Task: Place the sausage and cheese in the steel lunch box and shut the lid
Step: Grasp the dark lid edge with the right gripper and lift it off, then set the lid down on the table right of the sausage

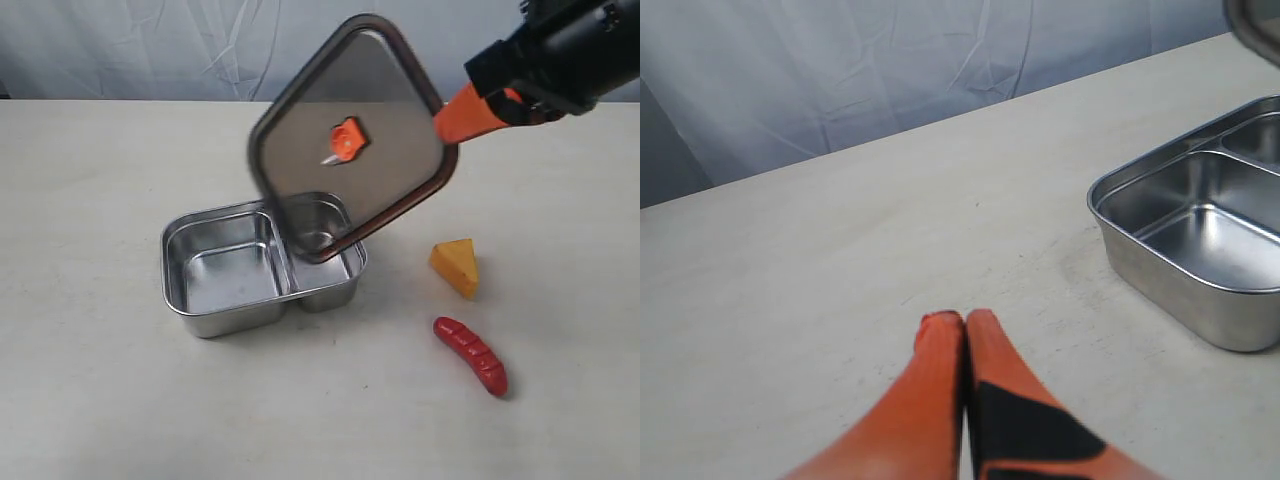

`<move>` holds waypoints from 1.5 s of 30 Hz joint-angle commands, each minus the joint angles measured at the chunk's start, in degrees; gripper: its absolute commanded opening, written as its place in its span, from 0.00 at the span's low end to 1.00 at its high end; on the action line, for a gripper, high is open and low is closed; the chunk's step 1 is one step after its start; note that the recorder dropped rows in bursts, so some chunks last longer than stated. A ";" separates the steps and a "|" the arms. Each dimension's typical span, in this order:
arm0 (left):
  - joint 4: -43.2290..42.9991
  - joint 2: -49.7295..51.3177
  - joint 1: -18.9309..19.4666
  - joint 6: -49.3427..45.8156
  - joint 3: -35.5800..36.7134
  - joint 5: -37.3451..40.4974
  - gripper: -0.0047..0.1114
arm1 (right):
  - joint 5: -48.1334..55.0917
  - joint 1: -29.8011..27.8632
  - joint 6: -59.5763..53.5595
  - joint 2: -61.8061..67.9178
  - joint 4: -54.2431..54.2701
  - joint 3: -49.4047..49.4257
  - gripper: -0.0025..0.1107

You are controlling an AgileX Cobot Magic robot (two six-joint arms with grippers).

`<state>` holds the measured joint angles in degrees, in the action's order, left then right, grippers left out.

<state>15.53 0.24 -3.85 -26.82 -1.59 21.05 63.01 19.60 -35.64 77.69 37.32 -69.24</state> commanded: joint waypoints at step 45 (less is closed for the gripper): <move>0.02 -0.24 0.29 0.25 0.10 -0.39 0.04 | -13.97 13.73 35.64 5.87 -45.19 33.59 0.51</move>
<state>15.53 0.24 -3.85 -26.82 -1.59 21.05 50.84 33.35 -1.52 83.23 -8.45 -35.46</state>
